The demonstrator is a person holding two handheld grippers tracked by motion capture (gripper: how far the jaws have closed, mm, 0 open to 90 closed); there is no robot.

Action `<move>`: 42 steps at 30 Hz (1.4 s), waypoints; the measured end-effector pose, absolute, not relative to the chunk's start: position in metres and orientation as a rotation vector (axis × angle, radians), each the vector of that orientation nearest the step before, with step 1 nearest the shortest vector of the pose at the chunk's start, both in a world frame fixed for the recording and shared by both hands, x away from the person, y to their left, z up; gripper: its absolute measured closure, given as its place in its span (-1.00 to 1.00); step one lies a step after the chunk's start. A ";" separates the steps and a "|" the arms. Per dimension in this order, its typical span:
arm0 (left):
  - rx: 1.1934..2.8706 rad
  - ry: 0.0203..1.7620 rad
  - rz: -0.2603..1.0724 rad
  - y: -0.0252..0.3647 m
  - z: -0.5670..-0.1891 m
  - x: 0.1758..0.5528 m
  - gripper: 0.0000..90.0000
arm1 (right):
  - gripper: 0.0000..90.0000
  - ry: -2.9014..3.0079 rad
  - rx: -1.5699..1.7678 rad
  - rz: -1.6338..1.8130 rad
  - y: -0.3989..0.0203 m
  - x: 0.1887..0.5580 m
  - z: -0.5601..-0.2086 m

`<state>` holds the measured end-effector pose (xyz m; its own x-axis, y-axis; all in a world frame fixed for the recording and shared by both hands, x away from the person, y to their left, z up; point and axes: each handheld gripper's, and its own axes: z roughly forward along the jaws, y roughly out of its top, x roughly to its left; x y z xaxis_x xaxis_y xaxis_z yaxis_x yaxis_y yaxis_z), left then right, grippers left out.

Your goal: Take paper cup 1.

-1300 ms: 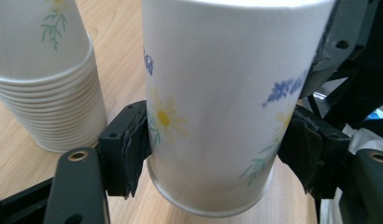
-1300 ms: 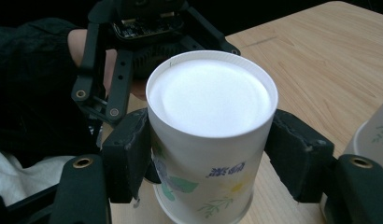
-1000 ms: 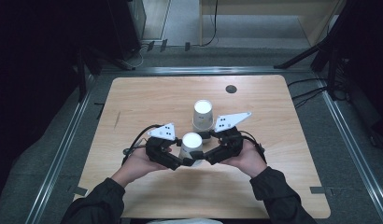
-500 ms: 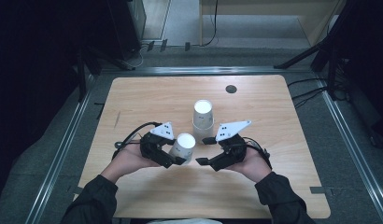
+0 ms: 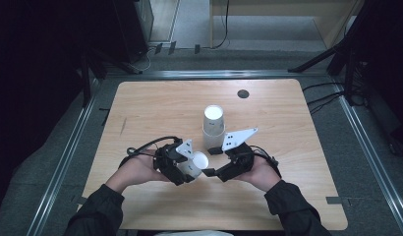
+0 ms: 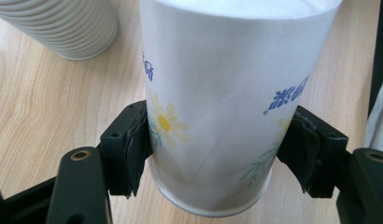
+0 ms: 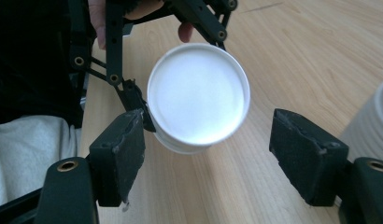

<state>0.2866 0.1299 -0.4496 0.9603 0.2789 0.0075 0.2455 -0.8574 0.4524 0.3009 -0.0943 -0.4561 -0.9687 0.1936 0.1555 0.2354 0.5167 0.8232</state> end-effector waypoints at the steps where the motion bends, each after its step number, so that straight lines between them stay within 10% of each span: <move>1: 2.659 0.371 0.098 0.128 -0.450 0.286 -0.34 | -0.40 -2.697 -0.382 -1.474 -0.094 0.301 -0.456; 22: 2.669 0.299 0.072 0.120 -0.453 0.280 -0.34 | -0.20 -2.705 -0.244 -1.386 -0.073 0.299 -0.462; 42: 2.385 0.409 0.031 0.143 -0.443 0.290 -0.75 | -0.21 -2.597 -0.337 -1.563 -0.103 0.307 -0.441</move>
<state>0.2901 0.1429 -0.4432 0.9497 0.3000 -0.0893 0.2829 -0.7007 0.6550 0.3066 -0.1032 -0.4408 -0.9713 0.1408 0.1915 0.2351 0.4512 0.8609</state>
